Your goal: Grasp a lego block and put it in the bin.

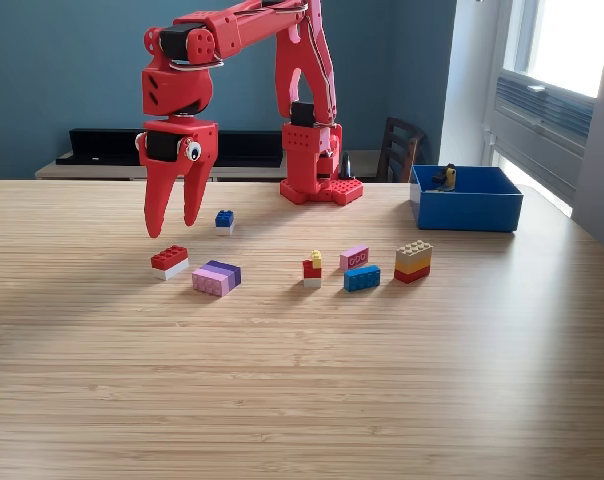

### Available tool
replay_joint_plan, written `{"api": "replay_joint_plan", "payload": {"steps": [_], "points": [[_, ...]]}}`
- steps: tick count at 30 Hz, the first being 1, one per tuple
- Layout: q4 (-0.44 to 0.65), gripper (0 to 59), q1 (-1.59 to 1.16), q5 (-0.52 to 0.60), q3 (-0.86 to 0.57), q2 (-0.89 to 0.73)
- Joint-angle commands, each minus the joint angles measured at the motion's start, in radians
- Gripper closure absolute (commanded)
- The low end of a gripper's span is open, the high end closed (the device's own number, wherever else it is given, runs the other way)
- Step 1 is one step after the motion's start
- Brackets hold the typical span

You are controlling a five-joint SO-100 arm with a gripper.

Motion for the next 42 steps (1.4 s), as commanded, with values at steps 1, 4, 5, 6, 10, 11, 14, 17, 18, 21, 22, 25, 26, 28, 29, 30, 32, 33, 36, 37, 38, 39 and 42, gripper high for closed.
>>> {"api": "replay_joint_plan", "payload": {"steps": [1,4,5,6,10,11,14,17,18,21,22,25,26,28,29,30,32,33,36,37,38,39,42], "points": [[-0.008,29.7,0.009,-0.003,-0.117,-0.026],[-0.006,29.8,0.009,0.003,-0.147,-0.064],[-0.006,29.9,0.009,0.005,-0.155,-0.077],[-0.005,29.9,0.008,0.005,-0.160,-0.091],[-0.005,29.9,0.006,0.005,-0.183,-0.141],[-0.003,29.9,0.006,0.005,-0.189,-0.152],[0.003,29.9,0.005,0.005,-0.204,-0.178],[0.008,30.0,0.005,0.005,-0.216,-0.193],[0.008,30.1,0.005,0.005,-0.218,-0.198],[0.014,30.8,0.005,0.008,-0.229,-0.210],[0.020,31.2,0.005,0.009,-0.236,-0.215],[0.035,33.6,0.005,0.012,-0.256,-0.232],[0.041,35.3,0.005,0.012,-0.264,-0.236],[0.052,39.2,0.005,0.015,-0.281,-0.249],[0.058,40.4,0.005,0.017,-0.290,-0.255],[0.066,41.5,0.005,0.018,-0.298,-0.261],[0.080,44.3,0.006,0.021,-0.316,-0.273],[0.087,46.0,0.006,0.021,-0.324,-0.281],[0.104,50.0,0.008,0.029,-0.345,-0.296],[0.107,50.5,0.009,0.031,-0.350,-0.299],[0.109,52.3,0.009,0.035,-0.353,-0.302],[0.109,53.8,0.009,0.041,-0.354,-0.302],[0.118,58.6,0.011,0.060,-0.370,-0.302]]}}
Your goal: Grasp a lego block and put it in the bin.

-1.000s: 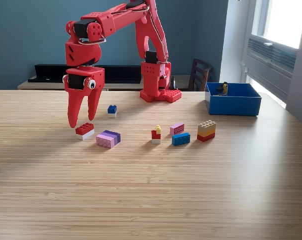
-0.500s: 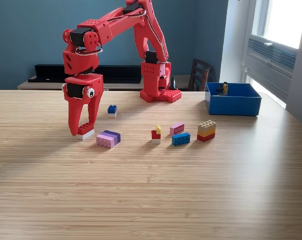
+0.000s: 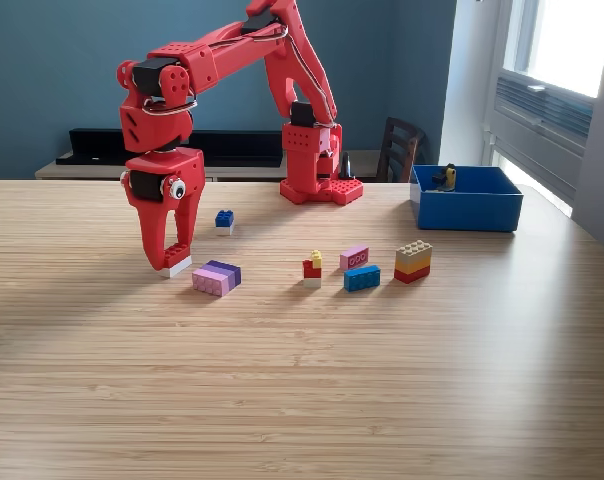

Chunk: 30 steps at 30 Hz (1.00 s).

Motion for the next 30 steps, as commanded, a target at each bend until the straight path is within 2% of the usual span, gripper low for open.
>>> {"api": "replay_joint_plan", "payload": {"steps": [1,6,13,17,20,30], "points": [[0.028,58.6,0.014,0.031,-0.089,0.020],[0.109,58.6,0.028,0.071,-0.196,0.031],[0.173,58.6,0.003,0.120,-0.209,0.035],[0.290,58.6,-0.064,0.149,-0.262,0.083],[0.298,58.6,-0.144,0.155,-0.201,0.189],[0.302,58.6,-0.506,0.224,0.141,0.546]]}}
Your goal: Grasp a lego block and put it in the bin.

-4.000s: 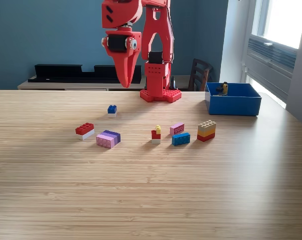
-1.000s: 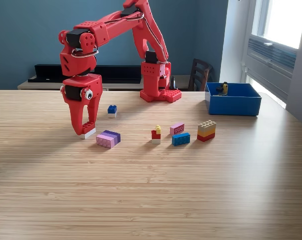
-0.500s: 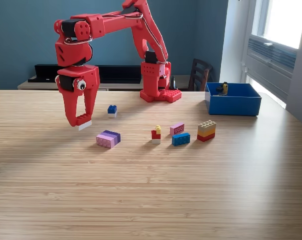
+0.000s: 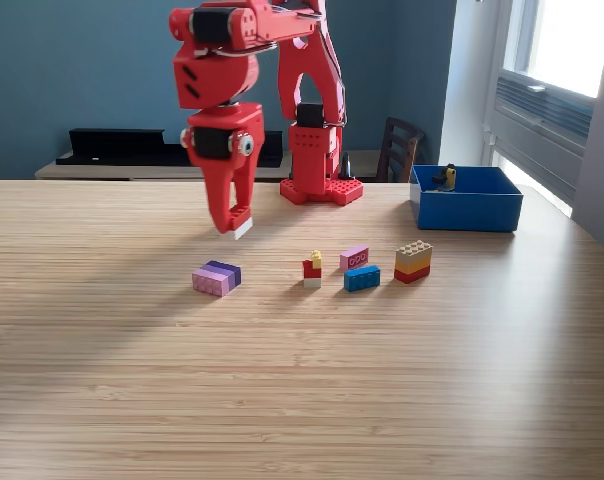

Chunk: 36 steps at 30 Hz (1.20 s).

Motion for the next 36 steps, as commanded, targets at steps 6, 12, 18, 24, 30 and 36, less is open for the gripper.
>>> {"api": "replay_joint_plan", "payload": {"steps": [6,12,18,24,30,36], "points": [[0.044,58.6,-0.472,0.121,0.255,0.466],[0.086,58.6,-0.752,0.192,0.295,0.572],[0.101,58.6,-0.965,0.233,0.310,0.594],[0.101,58.6,-1.158,0.270,0.311,0.591],[0.098,58.6,-1.347,0.275,0.314,0.588],[0.100,58.6,-1.440,0.270,0.288,0.583]]}}
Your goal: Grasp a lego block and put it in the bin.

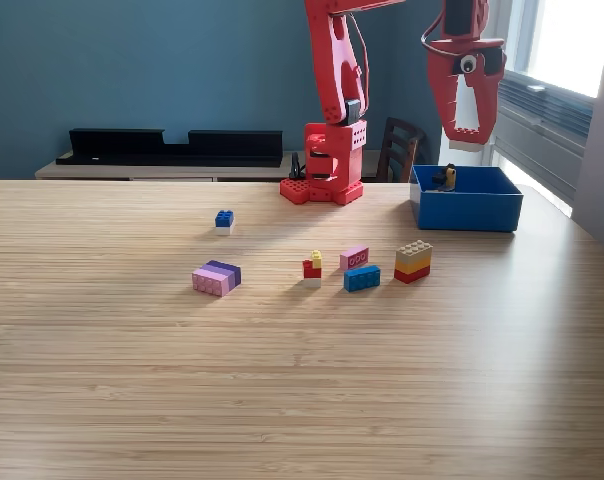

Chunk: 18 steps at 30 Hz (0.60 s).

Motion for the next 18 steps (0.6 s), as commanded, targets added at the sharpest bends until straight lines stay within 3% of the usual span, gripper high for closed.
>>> {"api": "replay_joint_plan", "payload": {"steps": [1,16,18], "points": [[0.017,58.6,-0.052,-0.006,-0.048,0.061],[0.052,58.2,-0.097,-0.028,-0.224,-0.262],[0.054,45.5,-0.097,-0.035,-0.225,-0.270]]}}
